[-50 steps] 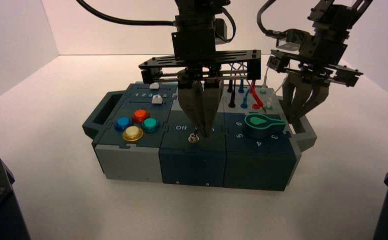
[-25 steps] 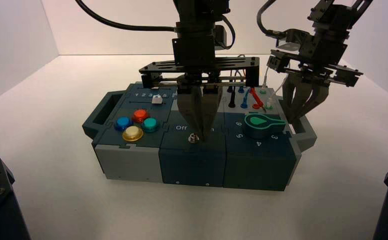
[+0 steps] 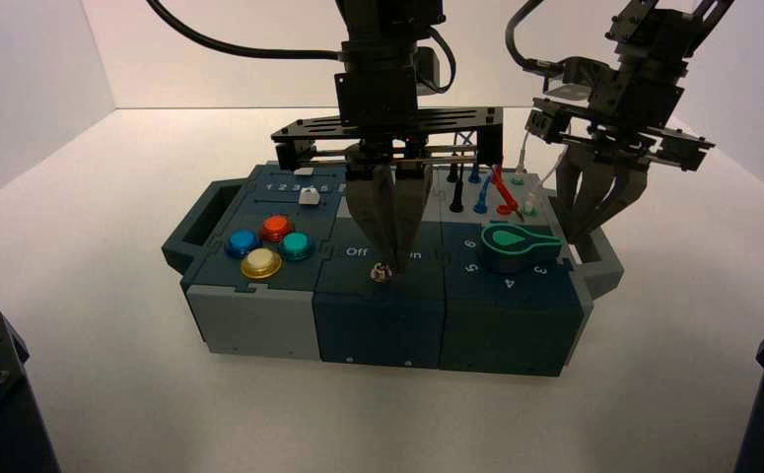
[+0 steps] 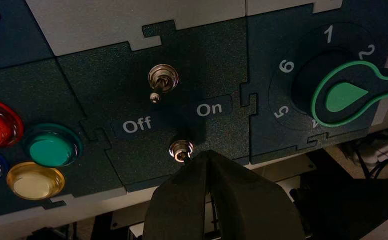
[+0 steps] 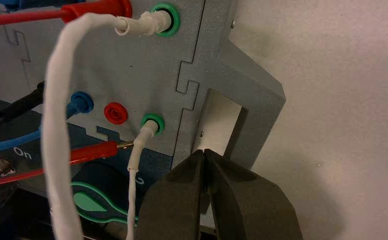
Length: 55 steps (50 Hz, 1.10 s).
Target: Flip the bottom switch off with the left gripper.
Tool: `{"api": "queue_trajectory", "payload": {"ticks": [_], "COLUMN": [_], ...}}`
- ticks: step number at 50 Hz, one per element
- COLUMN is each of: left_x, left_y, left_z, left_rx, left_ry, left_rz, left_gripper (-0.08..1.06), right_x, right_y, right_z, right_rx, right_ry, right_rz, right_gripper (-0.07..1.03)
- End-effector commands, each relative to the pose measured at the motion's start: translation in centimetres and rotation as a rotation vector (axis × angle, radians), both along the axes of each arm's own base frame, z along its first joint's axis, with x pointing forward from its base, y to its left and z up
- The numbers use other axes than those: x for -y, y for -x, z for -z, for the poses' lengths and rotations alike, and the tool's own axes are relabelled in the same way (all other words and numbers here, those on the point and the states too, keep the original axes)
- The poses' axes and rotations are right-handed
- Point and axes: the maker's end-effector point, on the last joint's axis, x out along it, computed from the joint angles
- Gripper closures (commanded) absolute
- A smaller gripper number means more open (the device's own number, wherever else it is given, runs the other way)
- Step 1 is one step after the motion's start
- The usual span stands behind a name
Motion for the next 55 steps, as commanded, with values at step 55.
{"api": "queue_trajectory", "payload": {"ticks": [55], "left_x": [-0.4], "left_y": [-0.7], "left_z": [-5.2], "left_rx": [0.097], "left_ry": [0.136], "left_rz": [-0.021], "left_gripper": [1.01], "right_x": [-0.2], "right_y": [-0.5], "right_z": [-0.6], "right_rx": [0.025], "right_ry": [-0.006], "right_rz": [-0.024], "right_gripper": [0.98]}}
